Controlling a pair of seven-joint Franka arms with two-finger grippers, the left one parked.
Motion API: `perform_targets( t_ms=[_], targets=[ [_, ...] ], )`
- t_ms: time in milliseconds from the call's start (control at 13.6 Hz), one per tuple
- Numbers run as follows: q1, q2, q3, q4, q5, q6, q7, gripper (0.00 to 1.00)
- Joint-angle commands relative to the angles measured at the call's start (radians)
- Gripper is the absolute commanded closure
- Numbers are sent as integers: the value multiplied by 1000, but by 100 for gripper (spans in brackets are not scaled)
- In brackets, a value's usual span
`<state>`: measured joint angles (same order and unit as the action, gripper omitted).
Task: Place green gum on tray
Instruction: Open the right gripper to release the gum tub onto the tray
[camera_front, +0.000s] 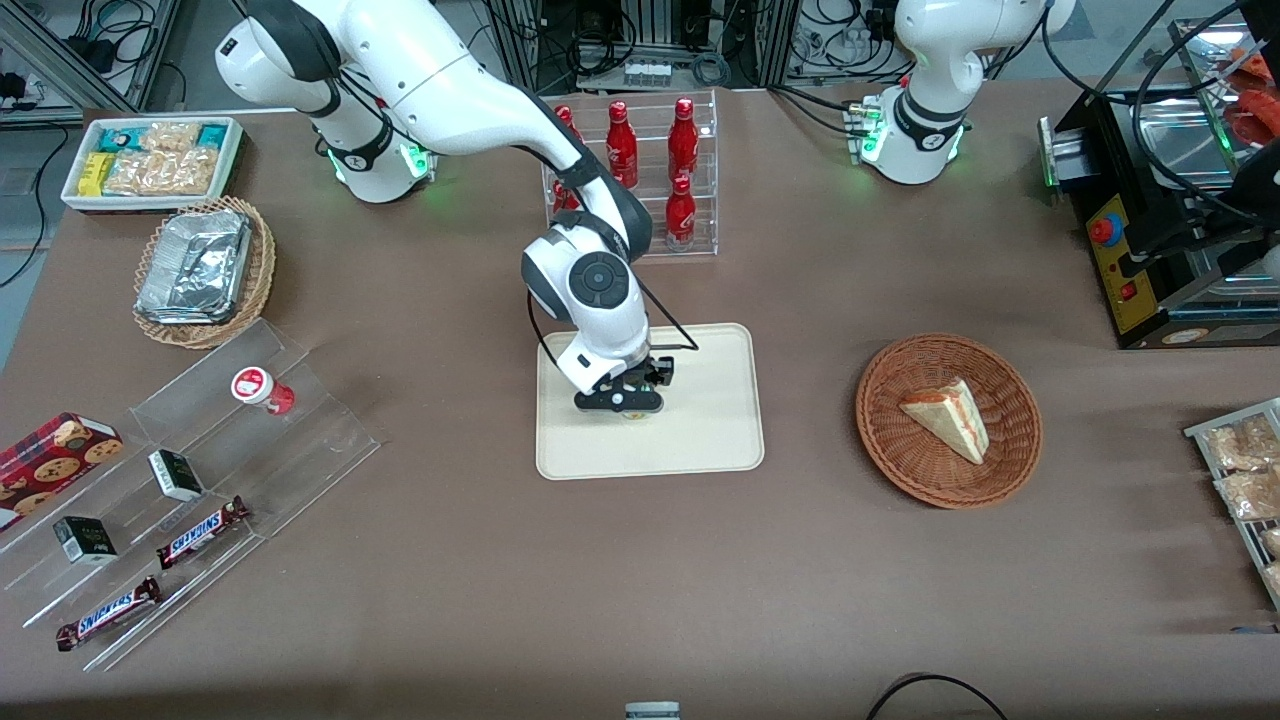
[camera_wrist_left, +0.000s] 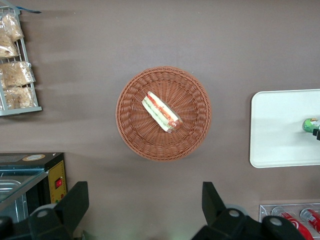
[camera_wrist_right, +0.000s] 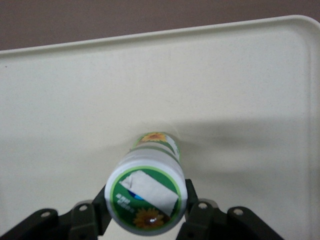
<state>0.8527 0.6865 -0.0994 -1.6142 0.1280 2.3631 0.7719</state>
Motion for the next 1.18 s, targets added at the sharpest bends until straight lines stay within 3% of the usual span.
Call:
perform_targets(
  t_ms=[0,809,1103],
  targets=[
    [11,27,-13,31,12,24,-8,0],
    [20,15,-14,8,-36,45,-52,0],
    [14,-34,-16,5,-36,-28,-71,0]
  ],
)
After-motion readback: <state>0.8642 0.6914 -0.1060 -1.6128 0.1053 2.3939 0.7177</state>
